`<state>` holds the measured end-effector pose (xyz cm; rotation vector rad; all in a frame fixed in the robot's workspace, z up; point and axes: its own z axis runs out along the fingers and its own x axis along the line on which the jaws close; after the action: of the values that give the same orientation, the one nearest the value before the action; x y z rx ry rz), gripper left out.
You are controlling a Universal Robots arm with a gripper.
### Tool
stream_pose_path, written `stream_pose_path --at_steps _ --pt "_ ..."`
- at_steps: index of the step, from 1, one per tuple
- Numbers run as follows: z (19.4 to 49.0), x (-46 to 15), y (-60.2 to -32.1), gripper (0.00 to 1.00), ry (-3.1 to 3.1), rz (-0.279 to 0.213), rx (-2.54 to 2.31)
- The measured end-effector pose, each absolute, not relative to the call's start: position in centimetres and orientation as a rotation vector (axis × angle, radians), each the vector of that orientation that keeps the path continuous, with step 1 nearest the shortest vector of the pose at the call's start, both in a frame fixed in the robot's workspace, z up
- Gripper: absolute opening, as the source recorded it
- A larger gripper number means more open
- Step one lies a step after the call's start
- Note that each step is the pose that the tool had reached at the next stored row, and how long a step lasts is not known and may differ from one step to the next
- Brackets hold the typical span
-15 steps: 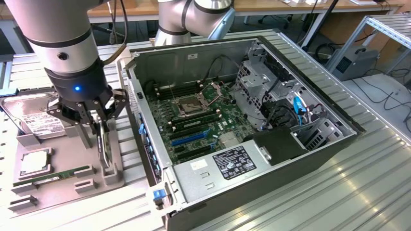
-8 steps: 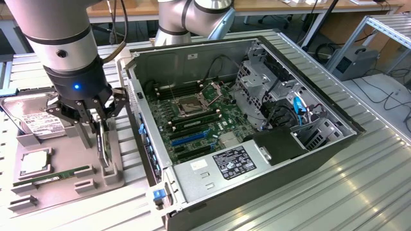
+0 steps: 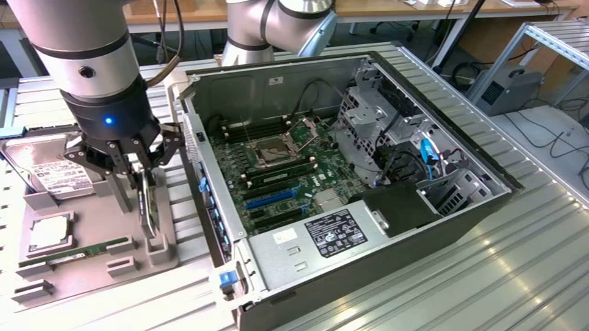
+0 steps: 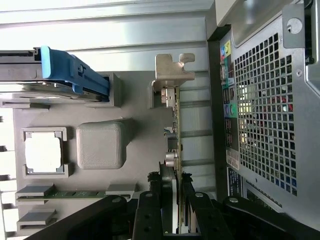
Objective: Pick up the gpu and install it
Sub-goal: 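Pick up the gpu and move the gpu toward the slot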
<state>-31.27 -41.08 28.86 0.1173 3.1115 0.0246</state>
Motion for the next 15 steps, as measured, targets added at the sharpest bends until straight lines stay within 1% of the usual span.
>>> stream_pose_path --at_steps 15 --pt "29.60 -31.27 -41.08 0.27 3.112 0.024 0.117"
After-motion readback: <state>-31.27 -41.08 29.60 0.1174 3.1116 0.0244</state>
